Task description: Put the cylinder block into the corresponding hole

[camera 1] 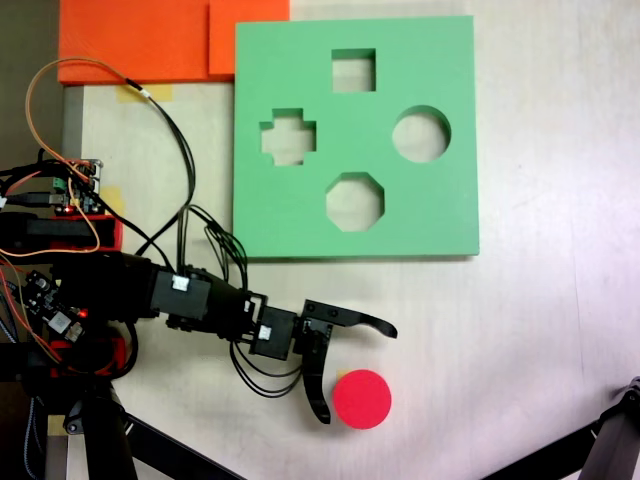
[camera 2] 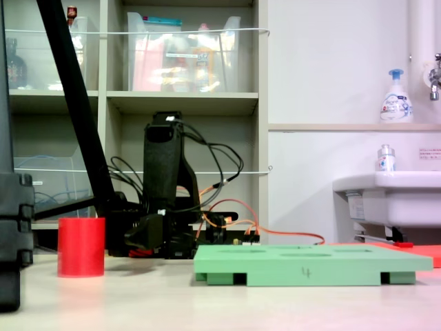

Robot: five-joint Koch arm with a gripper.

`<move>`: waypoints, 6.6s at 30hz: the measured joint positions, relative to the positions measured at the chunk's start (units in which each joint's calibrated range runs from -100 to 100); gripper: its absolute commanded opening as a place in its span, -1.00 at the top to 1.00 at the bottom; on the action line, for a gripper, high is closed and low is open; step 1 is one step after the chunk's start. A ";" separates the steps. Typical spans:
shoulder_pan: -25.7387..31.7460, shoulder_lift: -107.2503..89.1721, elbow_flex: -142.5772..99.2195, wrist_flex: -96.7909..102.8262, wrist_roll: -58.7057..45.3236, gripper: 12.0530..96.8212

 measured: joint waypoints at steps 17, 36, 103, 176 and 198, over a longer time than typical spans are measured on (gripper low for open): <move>-4.44 2.87 -1.08 0.00 0.05 -0.78; -6.54 12.04 13.62 0.00 0.54 -0.54; 1.32 -43.78 -11.07 -4.99 0.59 0.48; 24.18 -29.14 25.97 -31.82 -2.88 0.46; 24.52 -22.44 24.69 -31.91 -2.88 0.45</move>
